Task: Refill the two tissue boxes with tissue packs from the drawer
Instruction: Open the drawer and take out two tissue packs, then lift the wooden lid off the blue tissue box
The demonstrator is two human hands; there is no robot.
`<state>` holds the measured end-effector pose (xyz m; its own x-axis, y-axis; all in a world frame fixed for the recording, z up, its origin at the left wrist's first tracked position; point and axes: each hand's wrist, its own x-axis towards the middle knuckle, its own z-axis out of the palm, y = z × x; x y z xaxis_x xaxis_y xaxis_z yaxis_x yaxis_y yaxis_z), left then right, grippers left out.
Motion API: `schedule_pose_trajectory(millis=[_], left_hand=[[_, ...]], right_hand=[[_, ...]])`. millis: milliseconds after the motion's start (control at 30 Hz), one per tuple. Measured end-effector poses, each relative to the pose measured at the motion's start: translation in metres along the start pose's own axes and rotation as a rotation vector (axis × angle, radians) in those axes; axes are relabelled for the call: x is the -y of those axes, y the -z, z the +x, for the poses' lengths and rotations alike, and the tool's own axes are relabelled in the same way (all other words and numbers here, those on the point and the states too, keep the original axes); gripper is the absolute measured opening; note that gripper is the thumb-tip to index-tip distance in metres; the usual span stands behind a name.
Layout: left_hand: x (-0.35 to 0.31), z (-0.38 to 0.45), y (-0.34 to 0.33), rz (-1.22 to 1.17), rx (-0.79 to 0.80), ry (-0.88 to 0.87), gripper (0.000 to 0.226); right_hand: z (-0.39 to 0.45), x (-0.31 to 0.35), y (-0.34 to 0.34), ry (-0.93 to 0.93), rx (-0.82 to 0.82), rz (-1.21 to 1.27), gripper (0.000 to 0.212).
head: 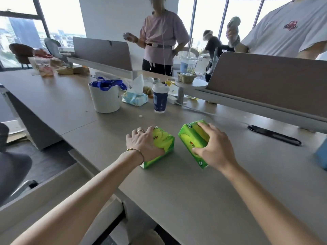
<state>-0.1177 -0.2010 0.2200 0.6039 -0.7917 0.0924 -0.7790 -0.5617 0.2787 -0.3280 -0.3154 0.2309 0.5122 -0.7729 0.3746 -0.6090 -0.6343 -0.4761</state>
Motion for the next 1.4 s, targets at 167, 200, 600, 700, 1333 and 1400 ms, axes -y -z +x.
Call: schedule_pose_trajectory(millis=[167, 200, 600, 700, 1333, 1400], left_hand=[[-0.01, 0.0, 0.003, 0.024, -0.003, -0.034, 0.099], [-0.015, -0.002, 0.004, 0.017, -0.023, -0.045, 0.097], [-0.125, -0.016, -0.005, -0.392, -0.123, -0.325, 0.067], [-0.163, -0.023, -0.009, -0.425, -0.119, -0.407, 0.065], [-0.411, -0.032, -0.054, -0.269, 0.017, -0.855, 0.064], [-0.434, -0.03, -0.062, -0.23, 0.031, -0.894, 0.065]], right_hand=[[0.005, -0.004, -0.012, -0.009, 0.131, -0.074, 0.091], [0.004, -0.003, -0.015, -0.004, 0.156, -0.105, 0.088], [-0.023, -0.028, 0.064, 0.004, -0.118, 0.014, 0.053], [-0.034, -0.047, 0.096, -0.048, -0.19, -0.026, 0.051], [-0.076, -0.229, 0.25, -0.322, -0.316, -0.233, 0.052], [-0.073, -0.251, 0.257, -0.352, -0.306, -0.259, 0.055]])
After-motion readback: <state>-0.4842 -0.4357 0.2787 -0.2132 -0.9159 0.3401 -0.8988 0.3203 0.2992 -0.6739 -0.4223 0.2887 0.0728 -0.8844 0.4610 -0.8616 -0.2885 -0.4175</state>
